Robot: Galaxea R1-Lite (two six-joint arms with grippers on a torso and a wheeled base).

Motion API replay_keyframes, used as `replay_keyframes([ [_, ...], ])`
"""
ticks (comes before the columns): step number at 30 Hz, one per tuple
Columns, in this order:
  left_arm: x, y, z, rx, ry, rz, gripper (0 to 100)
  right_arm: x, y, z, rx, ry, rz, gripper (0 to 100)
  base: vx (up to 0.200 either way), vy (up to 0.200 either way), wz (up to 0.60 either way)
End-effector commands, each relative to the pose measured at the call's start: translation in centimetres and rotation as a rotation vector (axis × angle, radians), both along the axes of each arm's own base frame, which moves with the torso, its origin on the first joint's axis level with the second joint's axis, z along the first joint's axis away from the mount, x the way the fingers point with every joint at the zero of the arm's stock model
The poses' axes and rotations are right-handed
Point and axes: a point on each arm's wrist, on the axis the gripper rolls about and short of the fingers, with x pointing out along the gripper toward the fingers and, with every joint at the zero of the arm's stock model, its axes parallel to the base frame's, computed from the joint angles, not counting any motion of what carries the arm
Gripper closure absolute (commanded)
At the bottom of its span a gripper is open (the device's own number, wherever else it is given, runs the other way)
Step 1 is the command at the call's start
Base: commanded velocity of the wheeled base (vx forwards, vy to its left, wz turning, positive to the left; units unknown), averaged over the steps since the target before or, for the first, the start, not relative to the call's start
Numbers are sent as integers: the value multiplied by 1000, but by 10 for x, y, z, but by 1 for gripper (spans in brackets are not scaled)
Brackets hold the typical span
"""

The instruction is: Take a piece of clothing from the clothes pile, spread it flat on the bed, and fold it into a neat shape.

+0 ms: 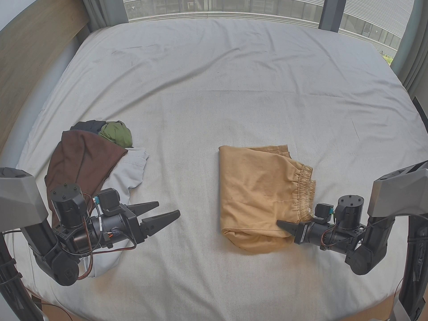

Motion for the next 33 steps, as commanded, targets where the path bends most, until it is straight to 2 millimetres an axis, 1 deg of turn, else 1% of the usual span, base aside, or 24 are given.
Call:
replay_keyframes([
  [1, 0, 0, 0, 0, -1, 1, 0, 0, 1, 0, 2, -4, 4, 100, 0, 0, 0],
  [4, -1, 1, 1, 2, -4, 3, 0, 0, 1, 3, 7, -15, 10, 100, 0, 0, 0],
  [10, -5, 3, -1, 36, -24, 8, 0, -2, 8, 18, 37, -81, 39, 100, 0, 0, 0],
  [13, -5, 8, -3, 66, -47, 17, 0, -6, 16, 36, 77, -120, 65, 100, 0, 0, 0],
  [14, -5, 8, -3, 66, -47, 17, 0, -6, 16, 36, 77, -120, 65, 100, 0, 0, 0],
  [16, -3, 9, -6, 87, -61, 20, 0, -12, 23, 52, 115, -153, 87, 100, 0, 0, 0],
  [18, -3, 9, -7, 96, -64, 18, 0, -14, 27, 59, 128, -174, 102, 100, 0, 0, 0],
  [28, -5, 12, -5, 97, -71, 25, 0, -18, 35, 71, 161, -201, 140, 100, 0, 0, 0],
  [30, -5, 14, -5, 98, -70, 31, 0, -17, 37, 79, 195, -215, 151, 100, 0, 0, 0],
  [33, -5, 14, -5, 98, -71, 31, 0, -16, 40, 86, 211, -242, 159, 100, 0, 0, 0],
])
